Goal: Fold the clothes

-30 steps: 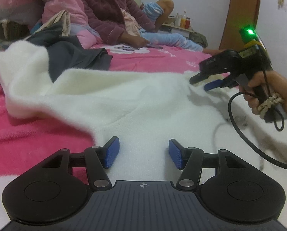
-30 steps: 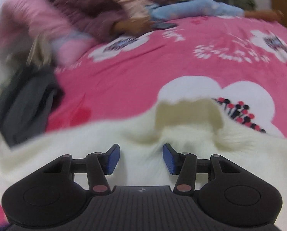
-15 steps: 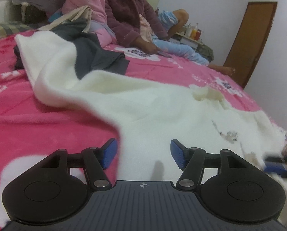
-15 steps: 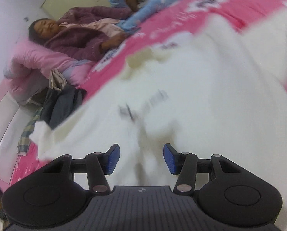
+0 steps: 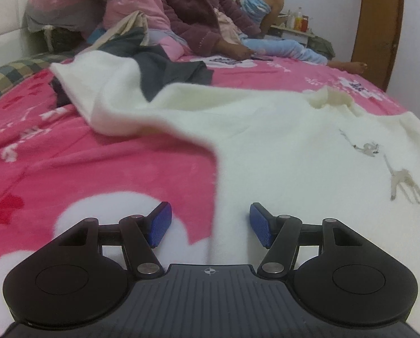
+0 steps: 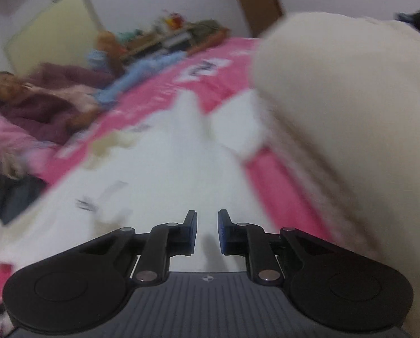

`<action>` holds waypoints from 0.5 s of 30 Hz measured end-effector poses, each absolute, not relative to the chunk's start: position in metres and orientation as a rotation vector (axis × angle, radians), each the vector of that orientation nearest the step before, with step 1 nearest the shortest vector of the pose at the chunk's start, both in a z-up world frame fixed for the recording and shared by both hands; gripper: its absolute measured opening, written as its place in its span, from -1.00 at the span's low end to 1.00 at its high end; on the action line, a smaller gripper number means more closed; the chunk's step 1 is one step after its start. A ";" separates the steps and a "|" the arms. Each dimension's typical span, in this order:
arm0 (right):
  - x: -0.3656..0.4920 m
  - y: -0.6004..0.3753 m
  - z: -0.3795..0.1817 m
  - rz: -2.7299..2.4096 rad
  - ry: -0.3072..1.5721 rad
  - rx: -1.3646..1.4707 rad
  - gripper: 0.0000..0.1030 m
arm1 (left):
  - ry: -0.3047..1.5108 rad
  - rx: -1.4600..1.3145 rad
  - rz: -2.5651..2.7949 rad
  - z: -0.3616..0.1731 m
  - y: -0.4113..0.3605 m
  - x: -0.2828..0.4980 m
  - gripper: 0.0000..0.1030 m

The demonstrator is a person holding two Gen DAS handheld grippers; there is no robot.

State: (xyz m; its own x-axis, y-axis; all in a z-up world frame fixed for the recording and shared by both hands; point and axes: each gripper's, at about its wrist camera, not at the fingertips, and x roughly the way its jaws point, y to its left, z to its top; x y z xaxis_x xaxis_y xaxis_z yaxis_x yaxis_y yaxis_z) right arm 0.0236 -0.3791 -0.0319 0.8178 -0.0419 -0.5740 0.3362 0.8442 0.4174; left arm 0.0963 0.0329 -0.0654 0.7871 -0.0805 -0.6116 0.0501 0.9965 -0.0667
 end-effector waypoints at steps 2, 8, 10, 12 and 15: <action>0.035 -0.366 -0.031 -0.148 0.578 0.519 -0.67 | 0.654 -0.055 -0.058 -0.058 0.038 0.095 0.19; 0.078 -0.330 -0.041 0.031 0.599 0.510 -0.66 | 0.523 -0.089 0.059 -0.007 0.081 0.115 0.22; 0.093 -0.316 -0.044 0.088 0.606 0.502 -0.64 | 0.486 -0.091 0.128 0.009 0.103 0.133 0.28; 0.102 -0.303 -0.052 0.131 0.619 0.499 -0.59 | 0.485 -0.082 0.196 0.020 0.124 0.156 0.29; 0.114 -0.294 -0.072 0.158 0.629 0.514 -0.40 | 0.494 -0.088 0.267 0.020 0.160 0.198 0.34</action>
